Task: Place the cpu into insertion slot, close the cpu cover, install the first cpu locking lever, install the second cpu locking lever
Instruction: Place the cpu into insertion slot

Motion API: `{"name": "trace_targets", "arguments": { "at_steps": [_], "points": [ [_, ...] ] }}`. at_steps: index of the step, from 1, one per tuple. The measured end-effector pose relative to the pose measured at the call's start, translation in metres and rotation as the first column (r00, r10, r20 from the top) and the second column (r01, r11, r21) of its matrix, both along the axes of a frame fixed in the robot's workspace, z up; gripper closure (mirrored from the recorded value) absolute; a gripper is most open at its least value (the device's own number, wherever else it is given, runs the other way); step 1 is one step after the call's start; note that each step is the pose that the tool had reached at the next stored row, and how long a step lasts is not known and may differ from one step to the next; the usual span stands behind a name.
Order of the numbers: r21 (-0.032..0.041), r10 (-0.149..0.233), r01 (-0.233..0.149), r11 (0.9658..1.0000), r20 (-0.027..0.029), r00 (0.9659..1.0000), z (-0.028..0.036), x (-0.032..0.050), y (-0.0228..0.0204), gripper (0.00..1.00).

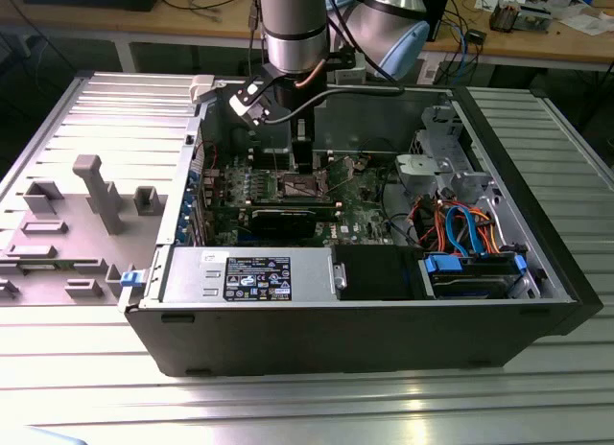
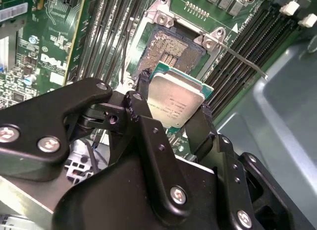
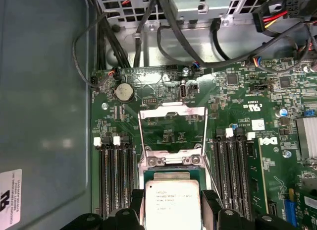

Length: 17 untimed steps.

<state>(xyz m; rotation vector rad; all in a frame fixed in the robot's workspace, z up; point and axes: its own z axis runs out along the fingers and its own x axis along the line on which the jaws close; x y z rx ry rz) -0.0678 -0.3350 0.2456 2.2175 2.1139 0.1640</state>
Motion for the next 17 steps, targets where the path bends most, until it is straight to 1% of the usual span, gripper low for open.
{"name": "trace_targets", "arguments": {
  "at_steps": [1,6,7,13,15,17],
  "points": [
    [-0.0001,0.005,-0.005,1.0,-0.0001,1.0,-0.0033,-0.0003,0.0002,0.46],
    [0.0,0.007,-0.007,1.0,0.0,1.0,-0.0116,-0.0006,0.0002,0.46],
    [-0.0001,0.007,-0.007,1.0,-0.0001,1.0,-0.0154,-0.0007,0.0002,0.46],
    [-0.0001,0.011,-0.011,0.9999,-0.0001,0.9999,-0.0256,-0.0016,-0.0001,0.46],
    [0.0,0.011,-0.011,0.9999,-0.0012,0.9999,-0.031,-0.0022,-0.0004,0.46],
    [-0.0001,0.011,-0.011,0.9999,-0.0012,0.9999,-0.034,-0.0025,-0.0015,0.46]
  ]
}}
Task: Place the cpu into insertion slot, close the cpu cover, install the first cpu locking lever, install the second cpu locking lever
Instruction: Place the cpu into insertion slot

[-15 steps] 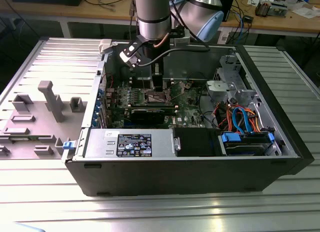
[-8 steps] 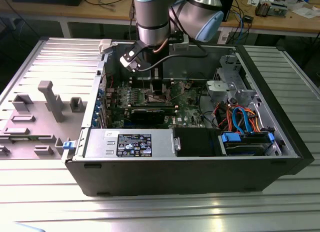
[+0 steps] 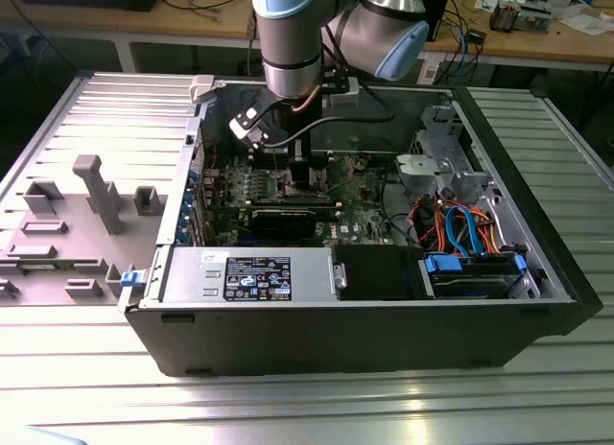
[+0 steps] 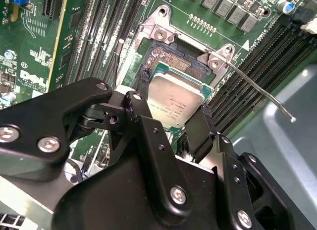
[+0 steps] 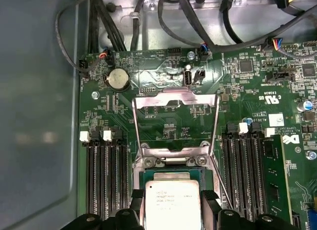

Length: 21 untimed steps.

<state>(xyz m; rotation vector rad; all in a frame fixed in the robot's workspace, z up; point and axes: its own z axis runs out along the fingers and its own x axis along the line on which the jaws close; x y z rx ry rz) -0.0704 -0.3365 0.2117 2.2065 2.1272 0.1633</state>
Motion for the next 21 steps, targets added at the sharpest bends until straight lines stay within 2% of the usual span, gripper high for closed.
{"name": "trace_targets", "arguments": {
  "at_steps": [6,7,21],
  "points": [
    [-0.002,0.01,-0.01,0.9999,-0.0025,0.9999,-0.0087,-0.0013,-0.0001,0.46],
    [-0.0027,0.02,-0.02,0.9998,-0.0039,0.9998,-0.0133,-0.0022,-0.0003,0.46],
    [-0.0019,0.02,-0.02,0.9998,-0.0033,0.9998,-0.0132,-0.0021,-0.0002,0.46]
  ]
}}
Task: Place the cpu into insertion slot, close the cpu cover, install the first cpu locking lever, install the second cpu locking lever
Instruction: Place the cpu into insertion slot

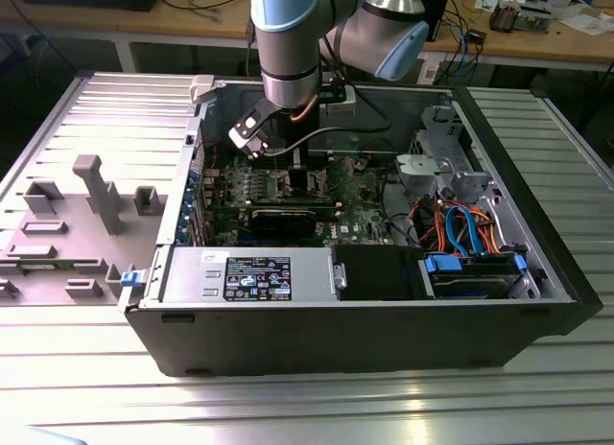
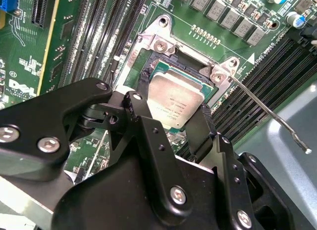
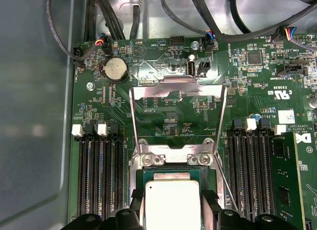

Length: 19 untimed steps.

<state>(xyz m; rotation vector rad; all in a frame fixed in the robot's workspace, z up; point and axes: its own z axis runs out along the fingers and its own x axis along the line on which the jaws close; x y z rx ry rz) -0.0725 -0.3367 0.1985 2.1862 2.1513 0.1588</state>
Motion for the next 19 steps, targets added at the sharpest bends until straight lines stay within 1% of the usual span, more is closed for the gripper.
{"name": "trace_targets", "arguments": {
  "at_steps": [2,3,4,5,7,14,19],
  "points": [
    [-0.0005,0.0,0.0,1.0,0.0001,1.0,0.0005,-0.0008,-0.0002,0.46],
    [-0.0005,0.0,0.0,1.0,0.002,1.0,0.0005,-0.0038,-0.0007,0.46],
    [-0.0005,0.0,0.0,1.0,0.002,1.0,0.0002,-0.0038,-0.0011,0.46],
    [-0.0006,-0.001,0.001,1.0,0.0019,1.0,-0.0002,-0.0036,-0.0022,0.46],
    [-0.0005,-0.003,0.003,1.0,0.0019,1.0,-0.0004,-0.0033,-0.003,0.46],
    [-0.0007,-0.013,0.013,0.9999,0.0019,0.9999,-0.0005,-0.0018,-0.0039,0.46],
    [-0.0006,-0.014,0.014,0.9999,0.002,0.9999,-0.0007,-0.0007,-0.0037,0.46]
  ]
}}
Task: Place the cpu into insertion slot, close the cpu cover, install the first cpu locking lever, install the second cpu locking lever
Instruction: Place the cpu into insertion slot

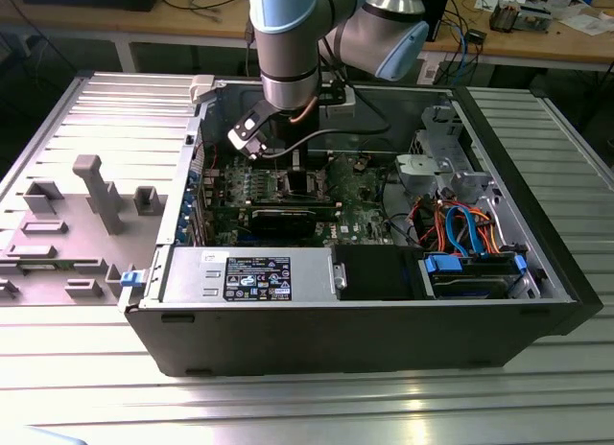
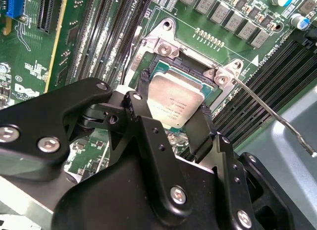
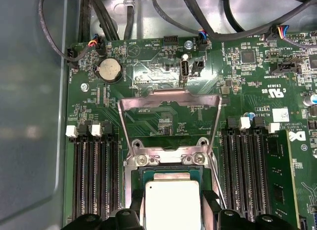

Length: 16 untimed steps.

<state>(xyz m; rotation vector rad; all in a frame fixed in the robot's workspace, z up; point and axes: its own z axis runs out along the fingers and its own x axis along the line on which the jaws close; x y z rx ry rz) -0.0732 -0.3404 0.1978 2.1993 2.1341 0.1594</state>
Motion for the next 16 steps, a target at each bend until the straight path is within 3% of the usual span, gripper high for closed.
{"name": "trace_targets", "arguments": {
  "at_steps": [6,7,16],
  "points": [
    [0.0002,0.0,0.0,1.0,0.0001,1.0,-0.0001,0.0002,0.0,0.46],
    [0.0001,0.0,0.0,1.0,0.0,1.0,-0.0001,0.0008,0.0002,0.38],
    [0.0005,-0.011,0.011,0.9999,0.0,0.9999,-0.0022,-0.0005,0.0007,0.38]
  ]
}}
